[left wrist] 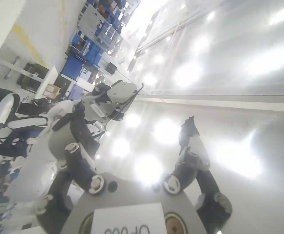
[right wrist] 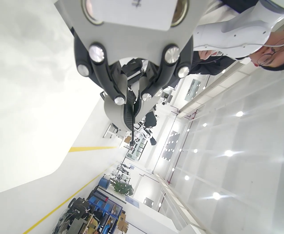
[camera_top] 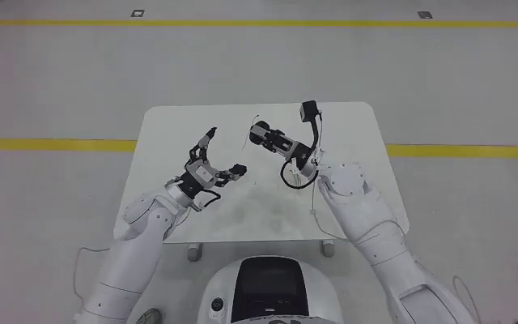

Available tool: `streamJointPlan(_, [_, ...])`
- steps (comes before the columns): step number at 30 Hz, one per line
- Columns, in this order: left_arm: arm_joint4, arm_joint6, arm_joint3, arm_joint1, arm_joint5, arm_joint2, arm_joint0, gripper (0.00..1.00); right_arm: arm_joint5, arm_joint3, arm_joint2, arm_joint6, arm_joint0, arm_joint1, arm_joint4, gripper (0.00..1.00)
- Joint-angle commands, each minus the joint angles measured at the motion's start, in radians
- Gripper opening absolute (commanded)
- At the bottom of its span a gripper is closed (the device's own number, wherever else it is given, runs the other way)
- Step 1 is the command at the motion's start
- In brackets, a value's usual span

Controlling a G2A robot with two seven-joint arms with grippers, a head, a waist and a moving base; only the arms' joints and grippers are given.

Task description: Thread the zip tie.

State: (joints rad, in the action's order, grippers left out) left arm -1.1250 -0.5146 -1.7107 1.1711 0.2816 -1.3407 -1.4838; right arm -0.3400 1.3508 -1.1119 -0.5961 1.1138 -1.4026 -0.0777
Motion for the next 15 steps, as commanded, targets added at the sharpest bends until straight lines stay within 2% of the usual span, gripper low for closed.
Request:
streamJointPlan(1, [-0.002, -0.001, 0.0, 0.0, -0.001, 0.0, 0.0, 1.0, 0.0, 0.0, 0.0, 0.0, 0.0, 0.0, -0.001, 0.0])
streamJointPlan(4, [-0.009, 0.01, 0.003, 0.002, -0.011, 0.004, 0.0, 1.0, 0.002, 0.016, 0.0, 0.028, 0.01, 0.0, 0.007, 0.0])
streamJointPlan(9, [-0.073, 0.01, 0.024, 0.011, -0.037, 0.034, 0.022, 1.0, 0.0, 0.043, 0.005, 0.047, 0.028, 0.0, -0.013, 0.0])
streamJointPlan(15, [-0.052, 0.004, 0.026, 0.011, -0.038, 0.042, 0.034, 1.0, 0.0, 0.049, 0.009, 0.039, 0.029, 0.001, -0.008, 0.0])
